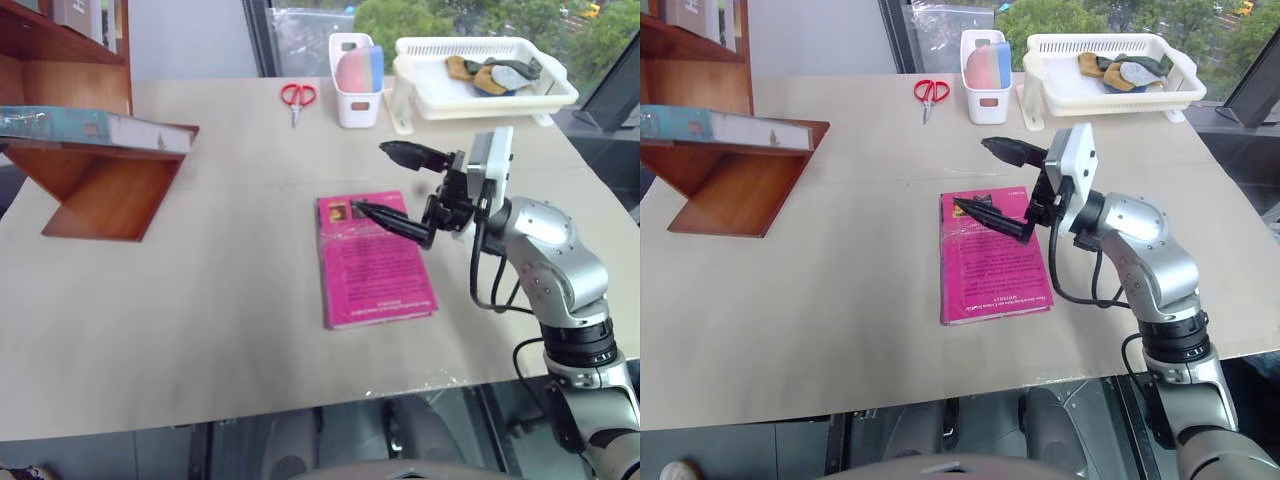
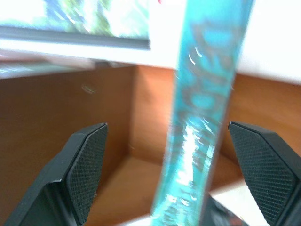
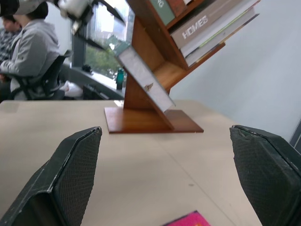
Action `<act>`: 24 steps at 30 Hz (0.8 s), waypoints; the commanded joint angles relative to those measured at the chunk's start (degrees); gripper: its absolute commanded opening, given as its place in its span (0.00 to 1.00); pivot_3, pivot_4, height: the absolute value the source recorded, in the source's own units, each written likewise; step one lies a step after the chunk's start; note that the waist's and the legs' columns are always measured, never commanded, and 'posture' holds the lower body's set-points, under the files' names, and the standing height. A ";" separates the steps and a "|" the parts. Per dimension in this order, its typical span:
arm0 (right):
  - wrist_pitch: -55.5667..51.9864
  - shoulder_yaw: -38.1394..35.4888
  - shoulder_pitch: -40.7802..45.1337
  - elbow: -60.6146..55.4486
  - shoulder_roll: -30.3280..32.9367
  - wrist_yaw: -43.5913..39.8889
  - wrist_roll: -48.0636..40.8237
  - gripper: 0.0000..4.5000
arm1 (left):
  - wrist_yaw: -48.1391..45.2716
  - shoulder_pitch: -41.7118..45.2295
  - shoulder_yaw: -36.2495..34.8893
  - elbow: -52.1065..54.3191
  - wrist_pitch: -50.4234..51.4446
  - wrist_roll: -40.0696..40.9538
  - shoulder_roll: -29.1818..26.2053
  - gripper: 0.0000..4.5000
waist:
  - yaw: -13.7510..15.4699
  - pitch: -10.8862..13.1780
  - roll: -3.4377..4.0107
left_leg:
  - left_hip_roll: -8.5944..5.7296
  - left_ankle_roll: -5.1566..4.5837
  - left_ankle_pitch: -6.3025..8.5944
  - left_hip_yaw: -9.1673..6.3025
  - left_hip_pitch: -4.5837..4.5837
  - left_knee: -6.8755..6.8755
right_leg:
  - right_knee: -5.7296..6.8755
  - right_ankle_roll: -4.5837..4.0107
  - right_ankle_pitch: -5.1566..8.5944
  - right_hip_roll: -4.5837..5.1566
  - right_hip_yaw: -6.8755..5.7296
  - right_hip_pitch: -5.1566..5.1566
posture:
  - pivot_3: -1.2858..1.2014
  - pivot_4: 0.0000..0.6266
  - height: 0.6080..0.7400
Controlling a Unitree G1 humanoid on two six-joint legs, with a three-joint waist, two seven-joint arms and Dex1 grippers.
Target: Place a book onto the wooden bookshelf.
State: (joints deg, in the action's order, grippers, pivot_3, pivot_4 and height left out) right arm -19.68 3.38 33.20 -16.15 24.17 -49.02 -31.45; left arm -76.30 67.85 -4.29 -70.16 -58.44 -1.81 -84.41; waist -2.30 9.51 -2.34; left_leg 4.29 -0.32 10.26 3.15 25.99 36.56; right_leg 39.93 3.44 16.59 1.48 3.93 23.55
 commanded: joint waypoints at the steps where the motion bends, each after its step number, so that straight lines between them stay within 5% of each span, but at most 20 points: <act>1: 0.50 -2.46 -0.32 -0.41 1.95 -1.76 -1.00 1.00 | -8.87 -3.83 -6.17 12.25 1.55 16.32 2.66 0.99 | 0.27 0.00 0.01 | -0.01 0.00 0.00 0.00 -0.02 0.01 | 0.01 0.00 0.00 0.01 0.01 -0.03 | 0.52 0.24 1.00; 7: -1.09 -4.52 -2.38 -1.29 5.84 -4.11 -2.58 1.00 | 4.57 -17.37 -5.78 59.31 28.29 35.47 14.78 0.99 | 1.66 0.00 0.02 | 0.02 0.00 0.00 -0.29 -0.03 0.33 | 0.03 0.02 -0.01 0.17 -0.24 -0.38 | 0.52 0.24 1.00; 12: -2.13 -5.57 -5.23 -2.38 9.85 -3.00 -0.46 1.00 | 23.96 -27.74 -1.74 83.54 48.83 40.97 27.01 0.99 | 1.25 -0.08 0.26 | -0.07 -0.05 0.03 -0.30 -0.13 0.54 | 0.05 0.08 -0.05 0.10 -0.21 -0.52 | 0.52 0.24 1.00; 18: -0.92 -7.99 -14.42 -2.39 14.01 2.83 7.71 1.00 | 49.32 -49.28 5.38 95.38 71.35 42.68 44.77 0.99 | 1.20 -0.22 0.60 | -0.01 -0.05 0.03 -0.40 -0.46 0.53 | 0.03 0.07 -0.04 -0.14 -0.09 -0.84 | 0.52 0.24 1.00; 24: -1.95 -15.11 -28.82 -8.57 17.39 4.79 8.48 1.00 | 52.08 -69.25 -1.42 96.69 74.96 39.49 47.57 0.99 | 1.51 -0.21 0.58 | -0.03 -0.04 0.04 -0.41 -0.38 0.52 | -0.07 0.05 -0.03 -0.11 -0.11 -0.80 | 0.52 0.24 1.00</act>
State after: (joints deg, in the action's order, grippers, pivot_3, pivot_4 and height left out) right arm -21.54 -7.41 4.80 -21.23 40.46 -45.12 -22.58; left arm -24.92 -0.71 -1.24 24.09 16.29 38.49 -35.86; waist -0.79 9.31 -1.76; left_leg 4.25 -0.37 10.30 2.74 25.59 37.06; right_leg 39.86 3.47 16.56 1.38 3.82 22.73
